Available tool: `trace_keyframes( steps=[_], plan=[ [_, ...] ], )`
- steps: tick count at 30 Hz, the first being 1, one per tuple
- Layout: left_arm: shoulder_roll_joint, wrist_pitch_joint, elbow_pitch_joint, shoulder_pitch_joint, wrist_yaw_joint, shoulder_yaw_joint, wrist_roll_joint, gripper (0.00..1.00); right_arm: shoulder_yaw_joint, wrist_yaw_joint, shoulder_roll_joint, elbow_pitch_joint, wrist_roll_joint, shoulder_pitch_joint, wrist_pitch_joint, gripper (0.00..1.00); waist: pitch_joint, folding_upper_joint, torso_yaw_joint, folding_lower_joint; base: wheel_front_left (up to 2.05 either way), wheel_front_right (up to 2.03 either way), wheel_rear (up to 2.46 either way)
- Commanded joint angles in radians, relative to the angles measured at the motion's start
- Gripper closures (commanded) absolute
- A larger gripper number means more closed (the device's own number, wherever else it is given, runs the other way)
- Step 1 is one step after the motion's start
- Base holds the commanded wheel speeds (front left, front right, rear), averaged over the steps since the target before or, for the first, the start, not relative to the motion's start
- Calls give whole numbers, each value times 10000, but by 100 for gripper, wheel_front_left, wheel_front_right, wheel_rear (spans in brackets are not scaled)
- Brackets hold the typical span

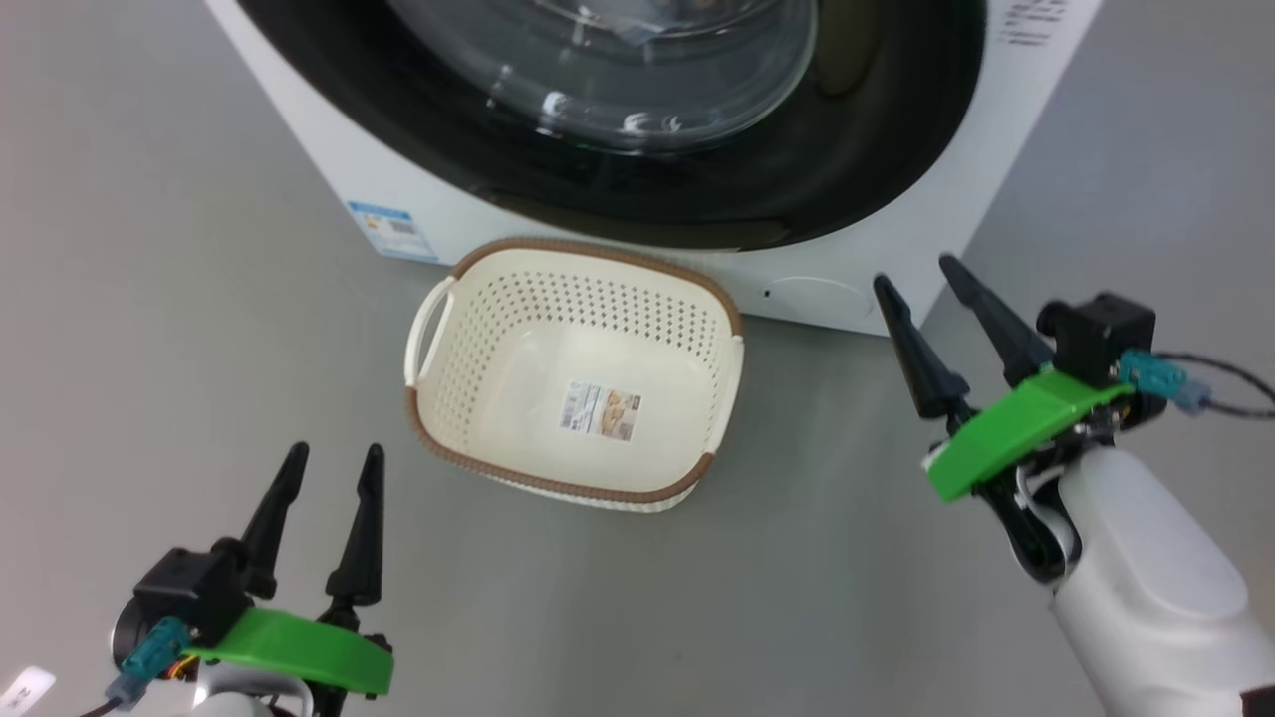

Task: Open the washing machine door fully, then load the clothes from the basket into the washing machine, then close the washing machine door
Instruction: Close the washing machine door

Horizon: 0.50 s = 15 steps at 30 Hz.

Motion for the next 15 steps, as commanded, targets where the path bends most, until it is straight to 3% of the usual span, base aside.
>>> trace_keyframes(
  steps=[1, 15],
  plan=[
    [334, -80, -131, 98, -31, 440, 71, 0, 54, -23, -4, -285, 120, 468, -48, 0, -471, 0, -472, 0, 0, 0, 0],
    [722, -80, 215, 695, -31, 920, 182, 0, -802, -23, -77, -717, 67, 2812, -48, 0, -1351, 0, -1890, 0, 0, 0, 0]
  ],
)
